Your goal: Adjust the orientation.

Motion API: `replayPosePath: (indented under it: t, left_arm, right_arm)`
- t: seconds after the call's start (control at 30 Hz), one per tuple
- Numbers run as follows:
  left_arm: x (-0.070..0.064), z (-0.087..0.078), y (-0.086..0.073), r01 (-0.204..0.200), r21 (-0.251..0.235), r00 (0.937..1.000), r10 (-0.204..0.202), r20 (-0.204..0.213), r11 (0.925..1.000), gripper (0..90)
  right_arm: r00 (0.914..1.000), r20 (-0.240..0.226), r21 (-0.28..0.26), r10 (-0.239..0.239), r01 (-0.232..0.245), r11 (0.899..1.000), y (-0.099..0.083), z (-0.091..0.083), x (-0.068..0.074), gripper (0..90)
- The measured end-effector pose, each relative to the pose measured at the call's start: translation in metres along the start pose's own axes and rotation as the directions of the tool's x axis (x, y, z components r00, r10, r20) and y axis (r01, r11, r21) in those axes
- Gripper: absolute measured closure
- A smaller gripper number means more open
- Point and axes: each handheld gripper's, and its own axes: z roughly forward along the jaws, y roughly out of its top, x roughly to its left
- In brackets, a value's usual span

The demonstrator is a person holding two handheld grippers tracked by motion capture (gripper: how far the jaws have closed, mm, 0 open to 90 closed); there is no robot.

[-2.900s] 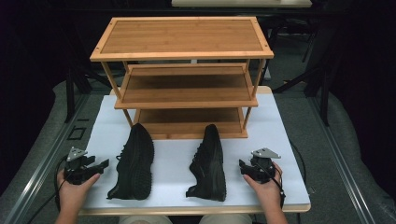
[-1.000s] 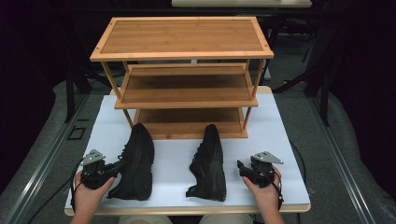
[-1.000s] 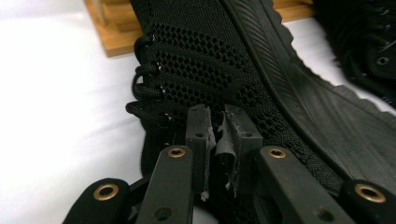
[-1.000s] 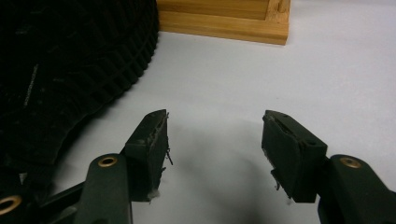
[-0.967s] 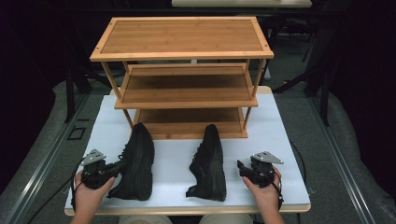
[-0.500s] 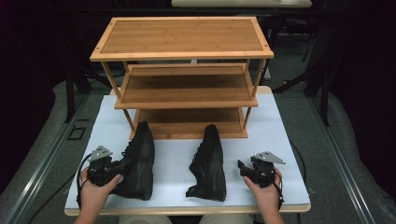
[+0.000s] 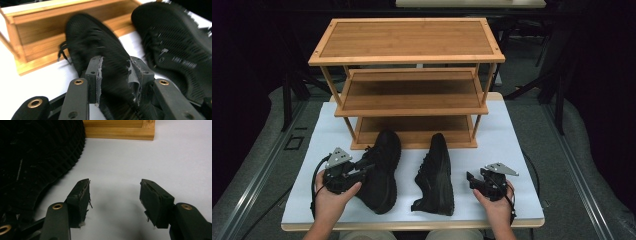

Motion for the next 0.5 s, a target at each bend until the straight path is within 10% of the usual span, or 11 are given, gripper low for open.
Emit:
replayPosePath:
  t: [0.5]
  left_arm:
    - [-0.015, 0.025, 0.011, 0.080, -0.020, 0.9962, -0.080, 0.034, 0.9966, 46.9]
  right_arm:
    - [0.9999, -0.009, -0.001, 0.012, -0.012, 1.000, 0.000, 0.000, 0.000, 40.8]
